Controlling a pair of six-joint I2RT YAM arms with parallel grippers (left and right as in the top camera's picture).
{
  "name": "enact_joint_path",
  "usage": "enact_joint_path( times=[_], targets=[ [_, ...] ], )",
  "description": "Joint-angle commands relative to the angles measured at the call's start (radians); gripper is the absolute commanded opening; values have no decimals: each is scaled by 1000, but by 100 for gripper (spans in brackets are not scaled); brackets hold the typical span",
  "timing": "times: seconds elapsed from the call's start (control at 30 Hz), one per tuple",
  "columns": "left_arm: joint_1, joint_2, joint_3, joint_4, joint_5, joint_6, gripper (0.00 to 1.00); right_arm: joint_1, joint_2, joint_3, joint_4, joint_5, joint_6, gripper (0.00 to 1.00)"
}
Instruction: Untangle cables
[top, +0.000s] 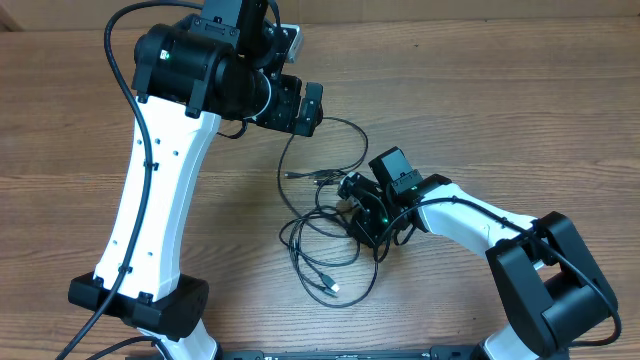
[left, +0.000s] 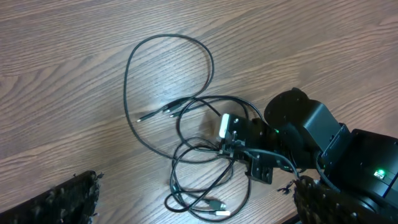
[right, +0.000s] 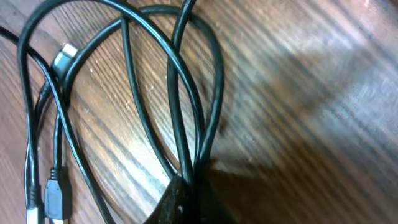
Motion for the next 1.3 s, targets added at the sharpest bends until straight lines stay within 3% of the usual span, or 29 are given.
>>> enact_joint_path(
  times=[0.0,0.5,0.97,1.27],
  targets=[
    [-3,3,16,2,-10,11,100,5,-19,51,-66,-4,12,4],
    [-3,3,16,2,-10,11,100,5,-285,348,-453,-5,12,4],
    [-3,3,16,2,-10,11,100,5,-540,475,-427,-131,42,4],
    [-3,3,16,2,-10,11,100,2,-637,483,-333,-56,114,4]
  ],
)
